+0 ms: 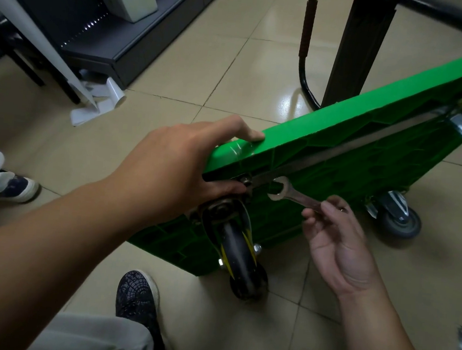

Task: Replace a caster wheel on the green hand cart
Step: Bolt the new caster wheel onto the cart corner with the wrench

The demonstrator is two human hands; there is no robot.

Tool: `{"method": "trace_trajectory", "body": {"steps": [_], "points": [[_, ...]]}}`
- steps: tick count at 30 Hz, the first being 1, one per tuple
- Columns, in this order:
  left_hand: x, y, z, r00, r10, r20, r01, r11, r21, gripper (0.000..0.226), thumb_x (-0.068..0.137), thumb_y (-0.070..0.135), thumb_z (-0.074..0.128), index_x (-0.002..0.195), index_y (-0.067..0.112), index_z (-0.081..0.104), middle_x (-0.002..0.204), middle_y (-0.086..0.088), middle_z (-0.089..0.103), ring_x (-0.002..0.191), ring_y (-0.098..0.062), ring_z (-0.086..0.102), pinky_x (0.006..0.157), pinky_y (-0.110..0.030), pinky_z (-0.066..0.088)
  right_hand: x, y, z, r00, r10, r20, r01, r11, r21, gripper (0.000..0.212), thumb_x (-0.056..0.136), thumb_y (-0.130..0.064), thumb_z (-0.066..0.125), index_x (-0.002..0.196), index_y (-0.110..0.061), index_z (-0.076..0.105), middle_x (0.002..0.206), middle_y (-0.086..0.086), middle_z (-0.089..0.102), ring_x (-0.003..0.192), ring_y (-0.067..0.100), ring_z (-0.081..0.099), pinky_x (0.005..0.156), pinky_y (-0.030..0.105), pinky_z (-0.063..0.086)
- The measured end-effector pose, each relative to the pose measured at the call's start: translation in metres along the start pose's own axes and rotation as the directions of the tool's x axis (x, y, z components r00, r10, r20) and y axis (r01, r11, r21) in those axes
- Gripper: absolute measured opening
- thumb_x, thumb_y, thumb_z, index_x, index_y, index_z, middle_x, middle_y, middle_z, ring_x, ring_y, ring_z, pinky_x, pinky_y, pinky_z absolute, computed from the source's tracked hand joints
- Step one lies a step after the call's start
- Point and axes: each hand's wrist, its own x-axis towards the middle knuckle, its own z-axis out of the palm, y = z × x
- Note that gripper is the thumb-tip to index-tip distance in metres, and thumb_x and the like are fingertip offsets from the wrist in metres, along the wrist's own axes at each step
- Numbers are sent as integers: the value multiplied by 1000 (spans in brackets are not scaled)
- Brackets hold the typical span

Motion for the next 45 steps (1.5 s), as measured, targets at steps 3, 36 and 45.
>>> {"method": "trace_trajectory", "body": {"steps": [3, 36, 45], "points": [[0, -2, 1, 1000, 14, -13, -14, 1000, 1, 65, 74, 73, 55, 132, 42, 55, 118, 7, 73, 85, -23, 69, 68, -39, 56, -2, -19, 5, 994, -103, -40, 100, 993, -62, 24, 83, -5, 63, 101, -19, 57, 78, -1, 72, 71, 11, 71, 65, 18, 56], [-3, -21, -7, 989, -26, 149, 58, 974, -218, 44, 94, 62, 51, 138, 65, 49, 107, -8, 78, 59, -25, 62, 65, -42, 54, -55, 32, 113, 875, -481, 52, 308, 471, -827, 14, 84, -21, 83, 79, -23, 71, 50, -12, 55, 46, 3, 46, 44, 13, 39], [-5, -22, -7, 991, -12, 131, 32, 987, -158, 44, 96, 62, 47, 141, 64, 47, 92, -3, 78, 47, -15, 46, 52, -36, 44, -46, 36, 106, 856, -515, 38, 308, 450, -838, 20, 92, -38, 75, 78, -24, 70, 70, -12, 71, 59, -2, 65, 53, 10, 46]]}}
